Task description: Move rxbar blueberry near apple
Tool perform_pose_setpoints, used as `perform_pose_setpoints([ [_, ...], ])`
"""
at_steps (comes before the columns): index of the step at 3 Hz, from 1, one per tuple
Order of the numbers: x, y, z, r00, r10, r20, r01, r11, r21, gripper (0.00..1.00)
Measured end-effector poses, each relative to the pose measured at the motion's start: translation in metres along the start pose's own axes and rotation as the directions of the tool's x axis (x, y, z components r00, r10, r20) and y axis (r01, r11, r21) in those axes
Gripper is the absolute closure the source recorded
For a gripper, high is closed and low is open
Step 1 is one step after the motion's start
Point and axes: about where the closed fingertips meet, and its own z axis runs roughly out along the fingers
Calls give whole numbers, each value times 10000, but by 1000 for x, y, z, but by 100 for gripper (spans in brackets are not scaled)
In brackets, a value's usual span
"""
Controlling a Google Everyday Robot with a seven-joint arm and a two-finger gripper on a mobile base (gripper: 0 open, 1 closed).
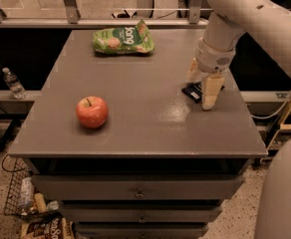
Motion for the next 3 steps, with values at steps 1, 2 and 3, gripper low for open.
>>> perform_pose_setpoints([
  [1, -1, 0, -8, 10000, 0, 0, 0, 10000, 0, 72],
  [2, -1, -1, -10, 10000, 1, 1, -1, 10000, 4, 95],
  [3, -15, 2, -34, 9995, -135, 282, 115, 9976, 689, 100],
])
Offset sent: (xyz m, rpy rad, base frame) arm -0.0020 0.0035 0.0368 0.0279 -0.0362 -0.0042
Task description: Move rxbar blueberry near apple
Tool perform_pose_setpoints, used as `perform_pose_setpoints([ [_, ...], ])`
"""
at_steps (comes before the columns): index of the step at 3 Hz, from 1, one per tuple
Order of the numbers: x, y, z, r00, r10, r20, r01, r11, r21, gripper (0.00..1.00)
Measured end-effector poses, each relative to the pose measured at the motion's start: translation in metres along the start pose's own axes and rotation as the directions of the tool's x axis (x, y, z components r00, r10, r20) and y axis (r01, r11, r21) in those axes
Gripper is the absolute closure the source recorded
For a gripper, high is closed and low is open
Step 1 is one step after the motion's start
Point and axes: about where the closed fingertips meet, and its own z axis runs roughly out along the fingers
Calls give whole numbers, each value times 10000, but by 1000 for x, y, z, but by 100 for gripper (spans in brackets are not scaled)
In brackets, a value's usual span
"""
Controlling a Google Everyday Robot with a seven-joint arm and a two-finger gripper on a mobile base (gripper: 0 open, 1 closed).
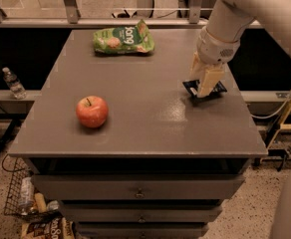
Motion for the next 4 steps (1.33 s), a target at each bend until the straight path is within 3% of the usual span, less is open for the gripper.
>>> perform_pose_setpoints([
  [1, -47, 13, -53, 9964, -648, 555, 573, 9902, 1277, 100],
  [2, -48, 14, -56, 9965, -659, 521, 584, 9893, 1337, 100],
  [3, -75, 12, -47, 9890, -1423, 401, 1366, 9833, 1198, 100],
  [4, -127, 4, -44, 9559, -2936, 31, 2913, 9498, 1142, 100],
])
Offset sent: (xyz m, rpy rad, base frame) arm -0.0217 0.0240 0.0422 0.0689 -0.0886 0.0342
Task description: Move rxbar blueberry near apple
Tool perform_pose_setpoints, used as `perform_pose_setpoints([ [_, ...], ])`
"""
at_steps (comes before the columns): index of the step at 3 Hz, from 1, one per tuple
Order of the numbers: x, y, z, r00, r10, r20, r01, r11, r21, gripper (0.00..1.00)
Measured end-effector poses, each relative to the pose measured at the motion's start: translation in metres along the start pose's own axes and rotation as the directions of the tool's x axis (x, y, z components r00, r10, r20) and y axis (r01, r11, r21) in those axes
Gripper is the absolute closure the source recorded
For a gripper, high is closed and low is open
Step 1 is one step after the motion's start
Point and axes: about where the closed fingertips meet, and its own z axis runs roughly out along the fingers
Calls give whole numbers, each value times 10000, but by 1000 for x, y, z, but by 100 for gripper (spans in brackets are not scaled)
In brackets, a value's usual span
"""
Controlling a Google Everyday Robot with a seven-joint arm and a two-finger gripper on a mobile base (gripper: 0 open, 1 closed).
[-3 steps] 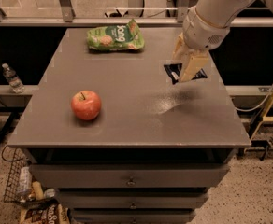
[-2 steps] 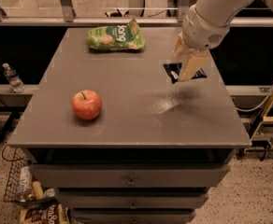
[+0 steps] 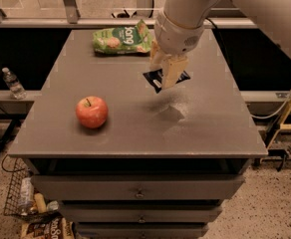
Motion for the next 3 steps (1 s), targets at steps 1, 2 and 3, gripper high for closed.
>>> perform_pose_setpoints([
  [1, -35, -17, 14, 9938, -1111, -67, 1108, 9934, -287, 100],
  [2, -63, -32, 41, 9822, -1872, 157, 1878, 9794, -740, 100],
  [3, -82, -39, 62, 9718, -2310, 476, 2349, 9661, -1071, 100],
])
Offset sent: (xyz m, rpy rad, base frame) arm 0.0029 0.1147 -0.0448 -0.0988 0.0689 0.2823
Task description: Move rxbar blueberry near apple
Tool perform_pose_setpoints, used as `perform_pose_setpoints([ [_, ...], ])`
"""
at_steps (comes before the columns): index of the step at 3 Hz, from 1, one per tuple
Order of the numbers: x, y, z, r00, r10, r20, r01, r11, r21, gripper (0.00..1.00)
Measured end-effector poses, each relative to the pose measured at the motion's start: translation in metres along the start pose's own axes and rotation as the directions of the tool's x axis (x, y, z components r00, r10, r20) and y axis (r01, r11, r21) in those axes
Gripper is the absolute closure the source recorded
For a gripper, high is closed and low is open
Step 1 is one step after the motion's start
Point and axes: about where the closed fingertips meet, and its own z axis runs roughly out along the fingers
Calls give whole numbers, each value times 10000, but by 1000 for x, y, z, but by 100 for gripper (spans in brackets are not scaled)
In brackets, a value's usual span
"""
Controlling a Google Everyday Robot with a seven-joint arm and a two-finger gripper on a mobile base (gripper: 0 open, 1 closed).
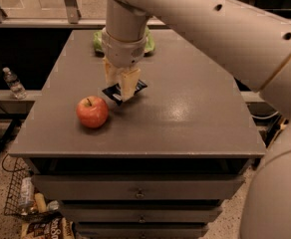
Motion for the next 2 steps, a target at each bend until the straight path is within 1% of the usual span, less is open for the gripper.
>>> perform_pose_setpoints([
  [1, -12, -8, 16, 9991, -342, 265, 349, 9990, -261, 100],
  [2, -12, -10, 17, 9991, -337, 261, 343, 9992, -202, 84],
])
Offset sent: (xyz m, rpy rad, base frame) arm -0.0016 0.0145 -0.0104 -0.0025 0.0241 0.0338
